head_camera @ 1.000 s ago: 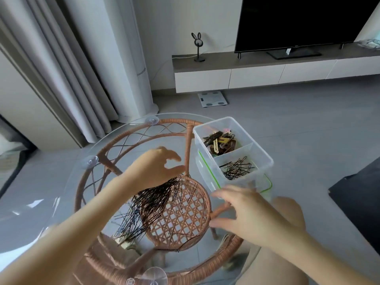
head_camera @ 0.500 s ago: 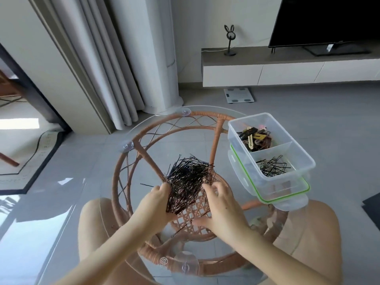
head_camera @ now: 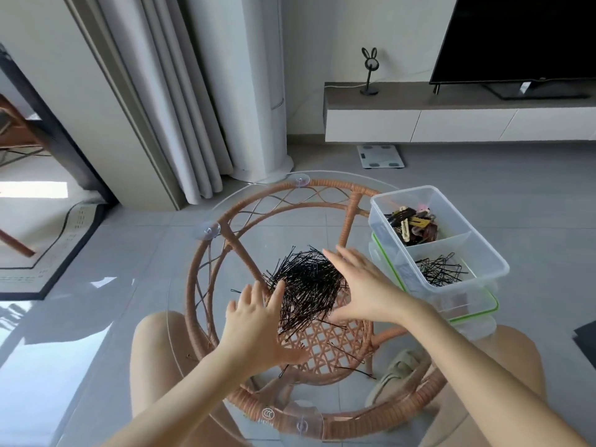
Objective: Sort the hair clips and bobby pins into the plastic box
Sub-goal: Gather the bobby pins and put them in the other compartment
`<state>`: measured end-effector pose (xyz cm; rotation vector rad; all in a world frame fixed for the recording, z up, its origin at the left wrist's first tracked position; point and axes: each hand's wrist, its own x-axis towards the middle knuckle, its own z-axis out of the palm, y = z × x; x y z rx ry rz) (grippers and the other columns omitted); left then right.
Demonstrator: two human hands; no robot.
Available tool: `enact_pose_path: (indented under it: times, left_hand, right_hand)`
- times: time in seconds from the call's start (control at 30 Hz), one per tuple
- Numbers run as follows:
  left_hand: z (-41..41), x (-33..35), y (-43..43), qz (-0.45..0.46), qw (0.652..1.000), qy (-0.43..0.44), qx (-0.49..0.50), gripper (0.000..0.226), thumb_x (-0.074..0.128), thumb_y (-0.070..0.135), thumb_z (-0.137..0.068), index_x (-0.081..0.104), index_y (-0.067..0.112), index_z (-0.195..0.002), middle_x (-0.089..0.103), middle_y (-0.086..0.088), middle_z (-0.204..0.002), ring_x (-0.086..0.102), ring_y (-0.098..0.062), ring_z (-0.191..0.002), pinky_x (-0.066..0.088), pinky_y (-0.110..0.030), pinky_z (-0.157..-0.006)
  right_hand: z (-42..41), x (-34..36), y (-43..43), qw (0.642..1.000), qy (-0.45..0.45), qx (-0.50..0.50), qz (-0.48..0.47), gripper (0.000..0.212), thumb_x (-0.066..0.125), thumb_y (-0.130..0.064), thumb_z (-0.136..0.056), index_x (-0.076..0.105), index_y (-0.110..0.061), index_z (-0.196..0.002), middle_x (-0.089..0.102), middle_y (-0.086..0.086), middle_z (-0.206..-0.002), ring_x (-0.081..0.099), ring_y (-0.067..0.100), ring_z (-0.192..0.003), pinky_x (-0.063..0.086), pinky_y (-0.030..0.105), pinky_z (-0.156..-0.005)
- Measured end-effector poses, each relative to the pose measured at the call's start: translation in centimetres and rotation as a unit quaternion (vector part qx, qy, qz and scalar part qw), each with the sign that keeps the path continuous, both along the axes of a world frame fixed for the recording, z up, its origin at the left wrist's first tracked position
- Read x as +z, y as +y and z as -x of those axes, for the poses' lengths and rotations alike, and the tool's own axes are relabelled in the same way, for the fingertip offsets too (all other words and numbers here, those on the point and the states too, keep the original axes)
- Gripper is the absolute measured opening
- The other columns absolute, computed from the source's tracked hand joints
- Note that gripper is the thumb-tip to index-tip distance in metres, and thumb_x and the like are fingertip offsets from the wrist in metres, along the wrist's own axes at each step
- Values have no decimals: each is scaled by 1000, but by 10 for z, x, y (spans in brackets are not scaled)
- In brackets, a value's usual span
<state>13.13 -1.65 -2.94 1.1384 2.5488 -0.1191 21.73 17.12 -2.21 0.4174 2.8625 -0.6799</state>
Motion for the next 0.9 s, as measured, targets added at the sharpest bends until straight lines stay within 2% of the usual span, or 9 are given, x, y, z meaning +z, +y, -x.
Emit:
enact_pose_path:
  times: [0.1,0.17,0.27,0.37,0.6,0.73,0.9]
  left_hand:
    - [4,-1,2,-55,998,30,3,109,63,67,-64,10,18,-146,28,-8,-148,26,-27,-136,27,-40,-112]
    - [8,-2,3,-97,995,34,-7,95,64,60,-69,24,15,-142,38,-2,-141,35,-21,-127,32,-32,-108]
    - [14,-2,7,-131,991,-2,-10,76,68,50,-72,42,13,-134,47,-1,-131,44,-19,-118,38,-29,-101]
    - [20,-1,13,-154,988,-12,-10,53,68,39,-78,54,11,-121,57,-4,-118,55,-20,-105,48,-31,-92]
    - [29,4,11,-161,987,-13,-1,20,60,22,-87,66,8,-100,69,-6,-96,64,-22,-88,53,-34,-82]
    - [33,13,7,-173,985,-19,24,17,59,17,-86,68,4,-90,72,-11,-89,67,-25,-84,55,-36,-77]
    - [35,31,1,-197,979,-36,46,19,61,20,-85,71,5,-90,73,-12,-84,67,-23,-74,57,-34,-72]
  right_hand:
    - [15,1,6,997,-43,51,-30,112,77,-44,-65,3,-26,-147,5,0,-157,3,21,-143,6,37,-115]
    - [20,1,7,997,-20,57,-42,100,76,-41,-67,17,-22,-146,22,0,-153,16,22,-139,14,35,-114]
    - [22,0,6,999,25,41,-10,76,72,-30,-75,34,-21,-140,43,-1,-138,31,18,-129,24,33,-109]
    - [23,-2,4,998,50,32,-3,58,65,-19,-82,42,-18,-135,52,2,-125,40,18,-122,29,32,-107]
    - [16,2,6,994,104,24,-14,32,60,-15,-86,61,-10,-117,65,7,-110,54,21,-110,36,35,-106]
    - [14,13,5,989,146,15,-5,25,61,-14,-85,67,-10,-109,69,6,-105,59,18,-102,39,32,-103]
    - [10,39,5,984,178,-16,14,24,63,-13,-83,68,-10,-107,70,6,-107,61,14,-100,39,23,-100]
